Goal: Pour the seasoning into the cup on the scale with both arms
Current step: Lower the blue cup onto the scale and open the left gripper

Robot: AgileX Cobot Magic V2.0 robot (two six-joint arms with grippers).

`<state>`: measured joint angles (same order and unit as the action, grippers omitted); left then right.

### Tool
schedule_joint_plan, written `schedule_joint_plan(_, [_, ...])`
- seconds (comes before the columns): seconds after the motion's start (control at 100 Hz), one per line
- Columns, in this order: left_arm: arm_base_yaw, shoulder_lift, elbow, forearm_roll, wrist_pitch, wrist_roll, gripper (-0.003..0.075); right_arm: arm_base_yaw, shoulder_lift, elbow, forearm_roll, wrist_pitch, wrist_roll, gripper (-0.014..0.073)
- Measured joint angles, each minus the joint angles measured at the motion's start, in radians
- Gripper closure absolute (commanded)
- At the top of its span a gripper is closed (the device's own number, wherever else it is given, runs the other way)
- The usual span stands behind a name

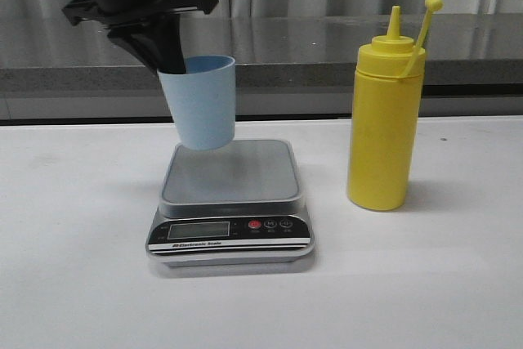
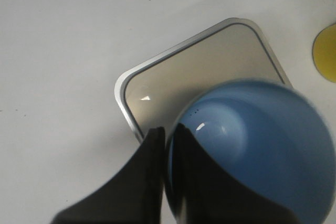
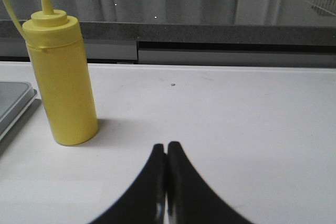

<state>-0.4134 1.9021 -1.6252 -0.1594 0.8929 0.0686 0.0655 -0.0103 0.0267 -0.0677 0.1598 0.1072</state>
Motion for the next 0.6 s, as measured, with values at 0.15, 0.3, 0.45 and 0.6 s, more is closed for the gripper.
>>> schedule_joint_plan(0.15, [-0.02, 0.044, -0.035, 0.007, -0.007, 0.0, 0.074, 0.0, 0.0, 0.0, 0.0, 0.0, 0.0, 0.0661])
schedule_joint_plan(0.3, [-0.021, 0.057, -0.041, 0.013, -0.022, 0.0, 0.074, 0.0, 0.0, 0.0, 0.0, 0.0, 0.0, 0.0661])
schedule_joint_plan(0.45, [-0.021, 0.063, -0.043, 0.016, -0.024, 0.0, 0.074, 0.0, 0.0, 0.0, 0.0, 0.0, 0.0, 0.0661])
schedule_joint_plan(0.6, [-0.021, 0.063, -0.043, 0.016, -0.024, 0.0, 0.074, 0.0, 0.0, 0.0, 0.0, 0.0, 0.0, 0.0661])
